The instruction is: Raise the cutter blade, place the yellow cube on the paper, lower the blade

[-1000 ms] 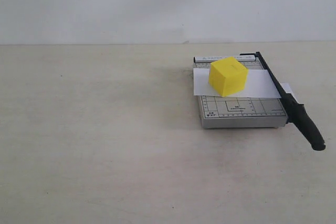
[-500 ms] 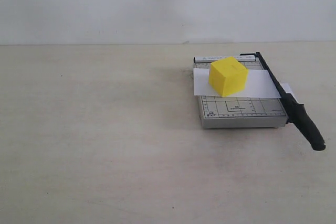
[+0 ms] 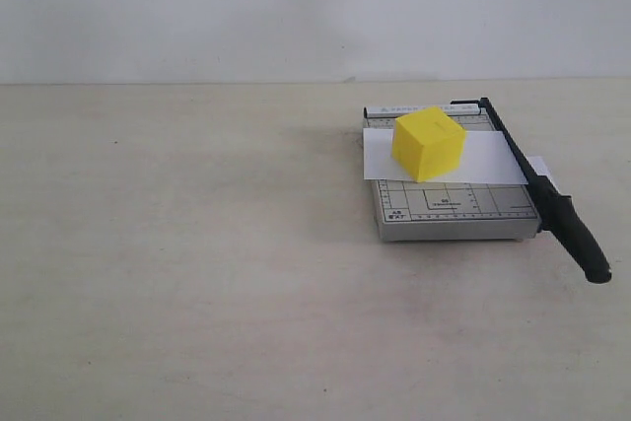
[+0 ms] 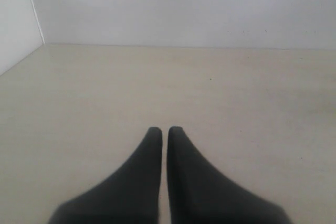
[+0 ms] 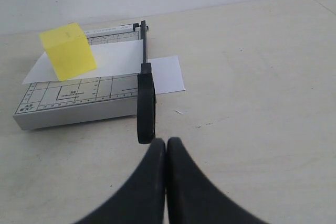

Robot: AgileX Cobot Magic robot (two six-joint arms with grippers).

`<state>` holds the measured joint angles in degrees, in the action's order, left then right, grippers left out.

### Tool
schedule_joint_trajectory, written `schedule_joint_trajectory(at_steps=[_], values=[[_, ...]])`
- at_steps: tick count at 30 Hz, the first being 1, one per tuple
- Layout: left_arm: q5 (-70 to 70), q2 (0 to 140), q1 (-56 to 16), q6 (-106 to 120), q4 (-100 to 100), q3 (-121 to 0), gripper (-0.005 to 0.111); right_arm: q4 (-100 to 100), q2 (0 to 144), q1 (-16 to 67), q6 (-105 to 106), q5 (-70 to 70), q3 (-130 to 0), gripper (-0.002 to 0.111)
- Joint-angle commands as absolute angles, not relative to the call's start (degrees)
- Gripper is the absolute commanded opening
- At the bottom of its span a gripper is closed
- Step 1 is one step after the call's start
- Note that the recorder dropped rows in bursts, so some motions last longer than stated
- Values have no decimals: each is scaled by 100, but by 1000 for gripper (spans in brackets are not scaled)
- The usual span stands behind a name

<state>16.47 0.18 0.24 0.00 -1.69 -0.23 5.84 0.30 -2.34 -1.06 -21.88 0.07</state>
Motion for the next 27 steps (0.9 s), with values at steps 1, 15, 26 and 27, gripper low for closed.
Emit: schedule_joint_trajectory(at_steps=[1, 15, 26, 27], values=[[1344, 0, 255, 48, 66, 0, 4, 568, 0, -230, -120, -2166, 0, 0], [2241, 0, 462, -956, 187, 0, 4, 568, 0, -230, -120, -2166, 0, 0], [1912, 0, 311, -623, -261, 0, 4, 568, 0, -230, -120, -2166, 0, 0], [1912, 0, 311, -536, -261, 0, 4, 568, 0, -230, -120, -2166, 0, 0]])
